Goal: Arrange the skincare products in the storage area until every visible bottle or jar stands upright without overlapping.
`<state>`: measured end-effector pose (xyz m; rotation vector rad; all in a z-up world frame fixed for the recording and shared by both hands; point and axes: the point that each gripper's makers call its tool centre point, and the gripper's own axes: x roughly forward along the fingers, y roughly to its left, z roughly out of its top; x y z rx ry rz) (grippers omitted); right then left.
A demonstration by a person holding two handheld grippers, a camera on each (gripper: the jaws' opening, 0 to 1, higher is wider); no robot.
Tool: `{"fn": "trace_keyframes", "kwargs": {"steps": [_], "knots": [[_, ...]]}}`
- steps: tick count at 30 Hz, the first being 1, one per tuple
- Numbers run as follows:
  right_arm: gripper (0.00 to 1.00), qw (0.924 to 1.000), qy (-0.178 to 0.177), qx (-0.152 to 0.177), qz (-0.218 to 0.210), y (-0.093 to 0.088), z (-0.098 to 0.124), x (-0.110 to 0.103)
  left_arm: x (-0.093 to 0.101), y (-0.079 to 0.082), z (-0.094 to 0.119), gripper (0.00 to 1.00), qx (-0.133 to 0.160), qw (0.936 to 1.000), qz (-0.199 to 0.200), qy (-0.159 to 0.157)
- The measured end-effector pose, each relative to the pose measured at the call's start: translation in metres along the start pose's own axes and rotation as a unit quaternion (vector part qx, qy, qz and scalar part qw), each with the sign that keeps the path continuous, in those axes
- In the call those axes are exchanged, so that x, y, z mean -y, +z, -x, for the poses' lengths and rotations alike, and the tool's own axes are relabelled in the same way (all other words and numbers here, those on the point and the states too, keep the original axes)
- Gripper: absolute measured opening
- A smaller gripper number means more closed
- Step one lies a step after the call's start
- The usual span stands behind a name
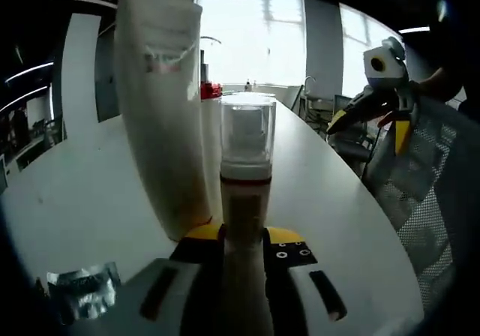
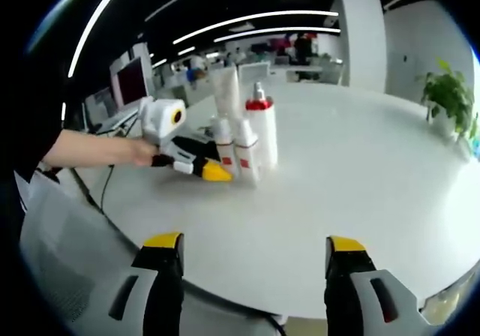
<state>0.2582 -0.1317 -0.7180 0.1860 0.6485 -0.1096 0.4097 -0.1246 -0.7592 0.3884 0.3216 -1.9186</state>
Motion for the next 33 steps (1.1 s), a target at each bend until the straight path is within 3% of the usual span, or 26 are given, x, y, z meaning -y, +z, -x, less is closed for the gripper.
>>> {"fn": "trace_keyframes", "kwargs": {"steps": [19,33], "knots": [[0.79,1.0,0.0,-0.005,0.001,-0.002,0.0,0.0,-0.013,-0.008,0.0,0.24,-0.002,1.0,0.009,0.003],[0.8,0.9999,0.005,-0.012,0.003,-0.004,-0.001,-0.001,-0.009,-0.008,0.027,0.29,-0.025,0.9991,0.022,0.028]]}}
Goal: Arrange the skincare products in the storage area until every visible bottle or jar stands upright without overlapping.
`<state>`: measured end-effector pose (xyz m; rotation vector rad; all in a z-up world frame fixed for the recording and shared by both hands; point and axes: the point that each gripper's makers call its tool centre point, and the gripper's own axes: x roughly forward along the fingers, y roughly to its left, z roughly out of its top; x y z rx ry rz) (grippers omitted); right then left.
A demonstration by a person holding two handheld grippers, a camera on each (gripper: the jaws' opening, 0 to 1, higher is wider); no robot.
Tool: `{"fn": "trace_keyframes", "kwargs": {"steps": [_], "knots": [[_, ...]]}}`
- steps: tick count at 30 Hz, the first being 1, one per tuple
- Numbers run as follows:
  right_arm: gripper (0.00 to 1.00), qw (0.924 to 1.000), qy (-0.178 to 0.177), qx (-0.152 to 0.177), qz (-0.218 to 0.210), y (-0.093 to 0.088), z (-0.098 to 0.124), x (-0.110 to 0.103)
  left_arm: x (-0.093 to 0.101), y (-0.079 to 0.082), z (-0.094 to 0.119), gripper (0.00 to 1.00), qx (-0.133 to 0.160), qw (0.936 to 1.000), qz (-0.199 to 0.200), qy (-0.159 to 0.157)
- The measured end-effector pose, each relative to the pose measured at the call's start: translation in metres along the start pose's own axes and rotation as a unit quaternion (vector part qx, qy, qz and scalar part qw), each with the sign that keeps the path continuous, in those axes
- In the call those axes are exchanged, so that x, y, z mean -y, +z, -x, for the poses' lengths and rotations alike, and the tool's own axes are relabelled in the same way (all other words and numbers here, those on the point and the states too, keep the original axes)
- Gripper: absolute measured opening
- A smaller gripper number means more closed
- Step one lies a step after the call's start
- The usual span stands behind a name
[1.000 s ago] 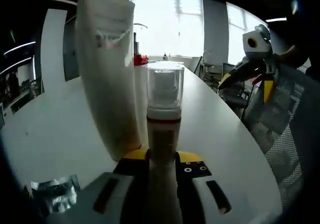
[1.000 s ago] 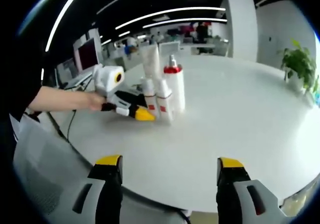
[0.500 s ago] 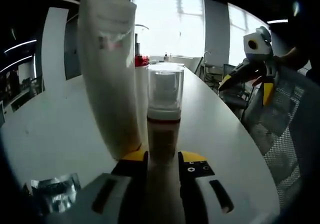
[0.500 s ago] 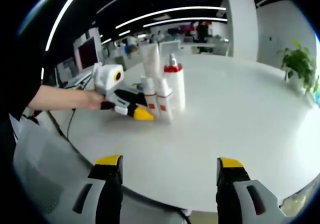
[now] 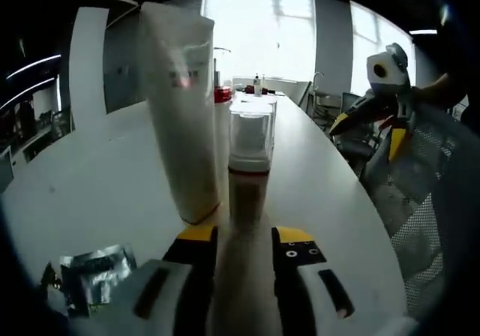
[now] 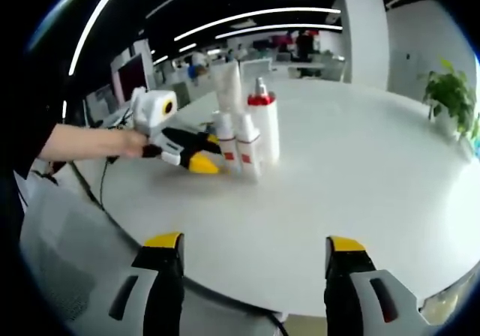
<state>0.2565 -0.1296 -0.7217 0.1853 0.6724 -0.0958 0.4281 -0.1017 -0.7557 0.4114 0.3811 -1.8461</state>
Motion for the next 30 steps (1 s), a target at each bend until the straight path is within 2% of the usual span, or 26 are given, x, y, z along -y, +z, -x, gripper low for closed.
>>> {"fn": "trace_keyframes", "kwargs": {"steps": [10,19,25,27,30], "knots": [[0.84,0.9999,-0.005,-0.015,-0.006,-0.006,0.0,0.001,0.013,0.0,0.032,0.35,-0.009,0.9997,0.017,0.017],[0.84,0.9997,-0.001,-0.021,-0.008,-0.009,0.0,0.001,0.012,0.003,0.069,0.47,-0.005,0.9972,0.046,0.058],[0.87,0.9995,0.001,-0.029,-0.008,-0.011,-0.001,0.001,0.009,0.007,0.098,0.55,0.004,0.9923,0.078,0.096],[0.87,0.9995,0.002,-0.03,-0.009,-0.012,-0.001,0.001,0.011,0.007,0.105,0.59,0.002,0.9914,0.083,0.101],[0.87,0.9994,0.004,-0.033,-0.01,-0.013,-0.001,0.001,0.01,0.003,0.123,0.66,-0.017,0.9888,0.082,0.123]]}}
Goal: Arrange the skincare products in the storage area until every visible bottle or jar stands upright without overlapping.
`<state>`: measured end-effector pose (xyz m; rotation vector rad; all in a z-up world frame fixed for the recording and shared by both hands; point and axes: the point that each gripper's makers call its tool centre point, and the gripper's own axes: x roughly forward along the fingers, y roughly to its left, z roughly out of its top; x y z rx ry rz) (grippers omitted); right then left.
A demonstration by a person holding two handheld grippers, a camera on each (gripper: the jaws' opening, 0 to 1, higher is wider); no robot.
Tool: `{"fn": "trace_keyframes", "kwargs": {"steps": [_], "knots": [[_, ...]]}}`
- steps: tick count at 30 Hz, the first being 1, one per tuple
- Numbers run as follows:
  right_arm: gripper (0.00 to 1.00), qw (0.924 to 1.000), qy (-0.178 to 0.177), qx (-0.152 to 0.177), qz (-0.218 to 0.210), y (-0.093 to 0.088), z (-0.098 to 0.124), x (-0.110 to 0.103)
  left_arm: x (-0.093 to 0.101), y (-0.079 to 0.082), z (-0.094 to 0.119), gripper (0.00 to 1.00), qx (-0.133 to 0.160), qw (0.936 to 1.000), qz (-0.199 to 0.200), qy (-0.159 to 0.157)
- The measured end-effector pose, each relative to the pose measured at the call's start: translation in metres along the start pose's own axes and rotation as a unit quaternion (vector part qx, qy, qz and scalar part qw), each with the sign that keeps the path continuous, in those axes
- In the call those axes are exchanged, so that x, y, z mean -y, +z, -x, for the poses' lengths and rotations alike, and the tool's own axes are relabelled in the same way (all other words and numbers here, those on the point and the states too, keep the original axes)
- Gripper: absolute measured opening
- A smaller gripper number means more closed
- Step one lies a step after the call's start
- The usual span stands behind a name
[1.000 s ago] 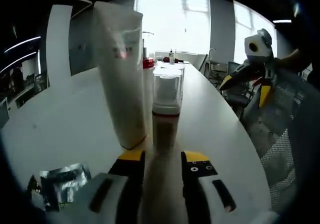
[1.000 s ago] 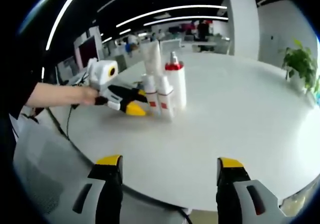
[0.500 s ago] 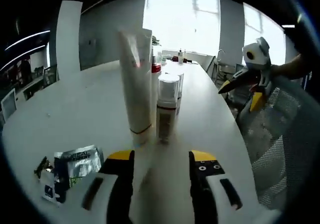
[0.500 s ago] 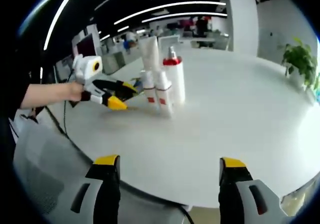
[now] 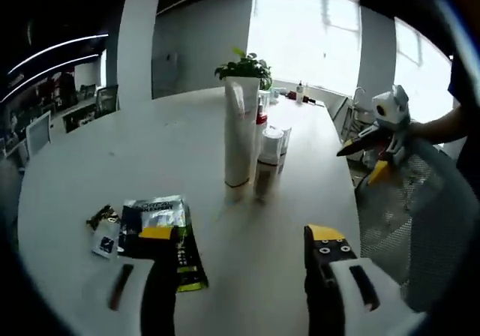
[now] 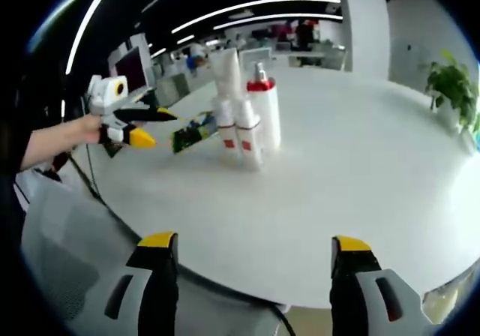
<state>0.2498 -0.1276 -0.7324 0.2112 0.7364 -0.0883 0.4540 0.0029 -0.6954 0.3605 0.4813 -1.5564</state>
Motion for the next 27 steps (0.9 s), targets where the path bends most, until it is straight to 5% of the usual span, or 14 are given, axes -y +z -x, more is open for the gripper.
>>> {"fn": "trace_keyframes", "kwargs": {"steps": [15,27], "knots": [[0.87,0.9999,0.004,-0.012,0.0,-0.004,0.0,-0.001,0.007,-0.017,0.087,0.9,0.006,0.9936,0.079,0.08],[0.9,0.9998,-0.002,-0.017,0.0,-0.005,0.0,0.001,0.006,-0.047,0.125,0.99,0.024,0.9741,0.16,0.158]]}}
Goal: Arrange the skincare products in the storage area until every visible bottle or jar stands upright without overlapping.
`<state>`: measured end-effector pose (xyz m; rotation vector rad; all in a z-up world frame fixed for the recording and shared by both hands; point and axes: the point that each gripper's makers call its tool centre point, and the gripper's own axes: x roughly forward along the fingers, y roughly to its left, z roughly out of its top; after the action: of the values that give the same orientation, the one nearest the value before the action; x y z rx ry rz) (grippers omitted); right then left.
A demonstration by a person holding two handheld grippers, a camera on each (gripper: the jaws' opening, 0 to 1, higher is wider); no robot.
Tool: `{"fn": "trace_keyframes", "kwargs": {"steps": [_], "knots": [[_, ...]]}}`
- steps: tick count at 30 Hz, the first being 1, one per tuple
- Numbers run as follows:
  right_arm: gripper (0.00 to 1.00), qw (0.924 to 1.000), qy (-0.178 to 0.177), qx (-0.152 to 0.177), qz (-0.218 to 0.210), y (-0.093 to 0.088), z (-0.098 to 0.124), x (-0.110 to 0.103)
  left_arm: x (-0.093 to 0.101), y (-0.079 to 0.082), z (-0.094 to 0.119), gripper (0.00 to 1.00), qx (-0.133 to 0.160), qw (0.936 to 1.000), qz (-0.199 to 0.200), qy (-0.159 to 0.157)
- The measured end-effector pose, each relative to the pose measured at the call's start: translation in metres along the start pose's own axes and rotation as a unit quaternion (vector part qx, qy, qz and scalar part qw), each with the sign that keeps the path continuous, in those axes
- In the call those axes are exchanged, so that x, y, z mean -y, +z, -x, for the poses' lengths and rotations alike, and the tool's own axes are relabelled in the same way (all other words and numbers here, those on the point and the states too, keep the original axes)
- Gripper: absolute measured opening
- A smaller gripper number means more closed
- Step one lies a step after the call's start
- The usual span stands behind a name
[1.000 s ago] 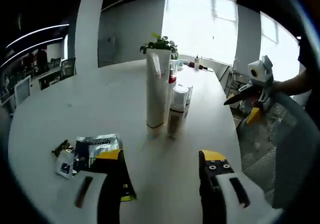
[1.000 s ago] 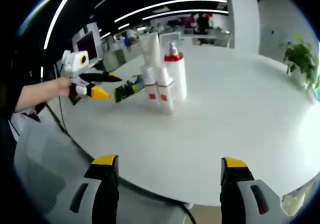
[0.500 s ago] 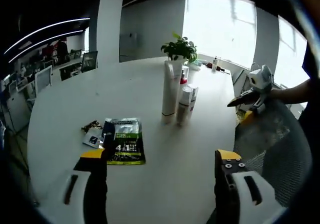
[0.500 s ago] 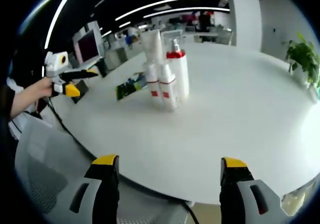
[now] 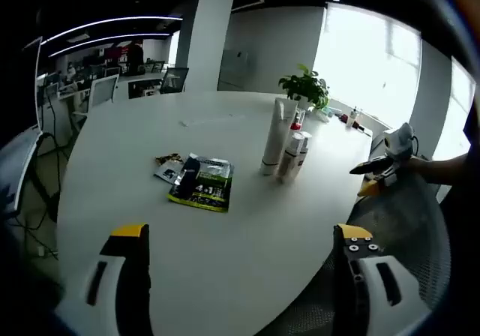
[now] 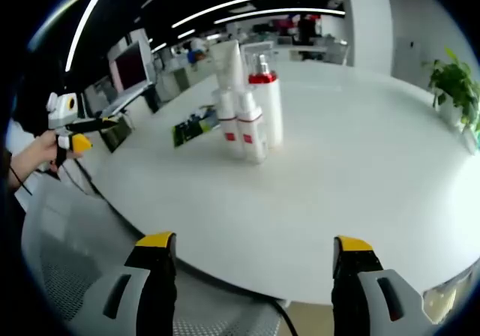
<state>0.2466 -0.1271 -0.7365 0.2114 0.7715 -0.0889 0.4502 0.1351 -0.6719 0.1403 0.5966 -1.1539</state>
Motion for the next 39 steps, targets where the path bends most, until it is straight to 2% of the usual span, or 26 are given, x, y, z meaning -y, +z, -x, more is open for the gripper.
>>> {"fn": "trace_keyframes", "kwargs": {"steps": [3,8,17,21,24,27,30,33,39], "knots": [[0.91,1.0,-0.004,0.0,-0.002,0.0,0.0,0.001,-0.006,-0.009,0.008,0.99,0.002,0.9997,0.017,0.014],[0.92,1.0,-0.005,0.002,-0.004,0.001,0.0,0.001,-0.008,-0.016,0.018,0.99,0.012,0.9985,0.046,0.025],[0.91,0.9999,-0.007,0.012,-0.009,0.003,0.002,0.002,0.007,-0.03,0.023,0.99,0.018,0.9961,0.072,0.048],[0.91,0.9997,-0.008,0.017,-0.013,0.005,0.002,0.003,0.016,-0.039,0.021,0.99,0.01,0.9968,0.064,0.047],[0.91,0.9998,-0.009,0.016,-0.012,0.005,0.002,0.003,0.02,-0.041,0.019,0.99,0.01,0.9981,0.04,0.046],[0.91,0.9997,-0.009,0.017,-0.013,0.005,0.002,0.003,0.012,-0.042,0.018,0.95,0.009,0.9981,0.027,0.055],[0.91,0.9998,-0.007,0.017,-0.012,0.005,0.002,0.003,0.008,-0.036,0.02,0.93,0.029,0.9969,0.022,0.069],[0.91,0.9998,-0.007,0.015,-0.011,0.004,0.001,0.002,0.006,-0.044,0.017,0.92,0.009,0.9972,0.017,0.072],[0.91,0.9999,-0.004,0.007,-0.008,0.002,0.001,0.002,0.009,-0.044,0.017,0.88,0.008,0.9975,0.009,0.07]]}}
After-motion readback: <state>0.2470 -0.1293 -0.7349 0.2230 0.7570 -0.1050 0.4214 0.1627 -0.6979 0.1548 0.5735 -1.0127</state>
